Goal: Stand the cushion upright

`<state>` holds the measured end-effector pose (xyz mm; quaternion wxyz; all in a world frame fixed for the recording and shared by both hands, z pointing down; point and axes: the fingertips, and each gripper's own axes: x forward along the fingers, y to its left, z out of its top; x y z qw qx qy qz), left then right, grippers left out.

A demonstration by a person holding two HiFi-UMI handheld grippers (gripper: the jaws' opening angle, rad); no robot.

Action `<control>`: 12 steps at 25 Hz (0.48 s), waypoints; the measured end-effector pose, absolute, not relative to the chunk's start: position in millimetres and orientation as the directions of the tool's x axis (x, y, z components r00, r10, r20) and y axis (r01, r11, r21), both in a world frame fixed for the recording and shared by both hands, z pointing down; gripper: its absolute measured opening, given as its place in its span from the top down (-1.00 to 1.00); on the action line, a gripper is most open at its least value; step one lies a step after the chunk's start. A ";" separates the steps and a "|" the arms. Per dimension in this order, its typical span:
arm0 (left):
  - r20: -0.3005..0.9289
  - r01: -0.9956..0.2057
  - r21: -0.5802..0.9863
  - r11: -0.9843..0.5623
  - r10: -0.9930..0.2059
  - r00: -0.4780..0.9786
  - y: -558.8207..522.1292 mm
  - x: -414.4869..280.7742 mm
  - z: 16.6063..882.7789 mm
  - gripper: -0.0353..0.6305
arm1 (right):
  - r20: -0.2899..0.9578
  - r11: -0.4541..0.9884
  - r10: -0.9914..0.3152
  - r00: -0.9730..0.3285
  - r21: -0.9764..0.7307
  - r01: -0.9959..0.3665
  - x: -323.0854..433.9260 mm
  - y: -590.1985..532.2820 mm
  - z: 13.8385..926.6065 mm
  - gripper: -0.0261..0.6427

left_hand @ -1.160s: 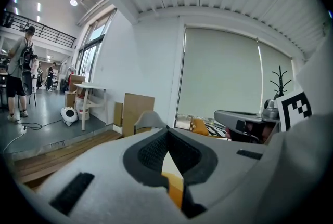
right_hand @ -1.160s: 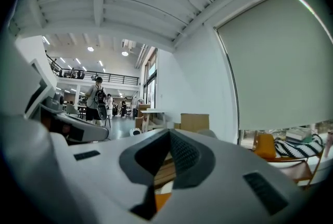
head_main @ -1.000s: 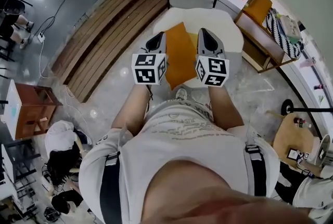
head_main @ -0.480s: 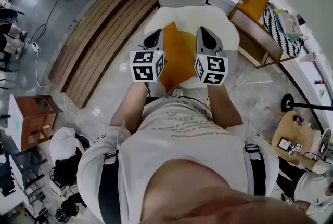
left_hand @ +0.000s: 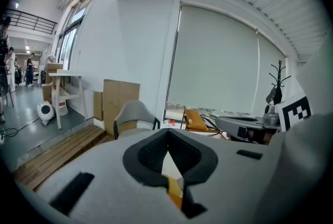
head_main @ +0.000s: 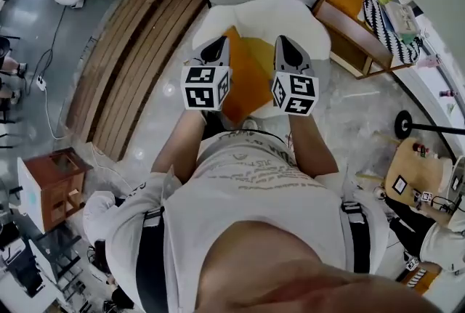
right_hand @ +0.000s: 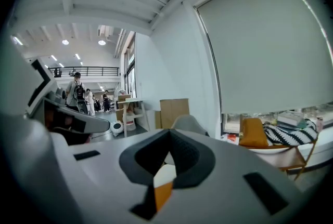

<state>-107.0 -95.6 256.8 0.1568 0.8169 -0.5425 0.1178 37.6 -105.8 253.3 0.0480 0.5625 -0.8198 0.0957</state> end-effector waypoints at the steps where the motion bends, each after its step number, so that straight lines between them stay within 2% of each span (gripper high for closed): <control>1: 0.368 -0.917 0.126 -0.379 -0.840 0.398 -101.5 -106.8 258.8 0.83 | 0.197 0.331 -0.917 -0.346 -0.106 -0.938 38.2 -109.3 258.2 0.84; 12: 0.454 -0.869 0.170 -0.464 -0.746 0.487 -165.2 -126.5 299.8 0.83 | 0.319 0.169 -0.925 -0.207 -0.141 -0.975 38.7 -131.7 304.7 0.84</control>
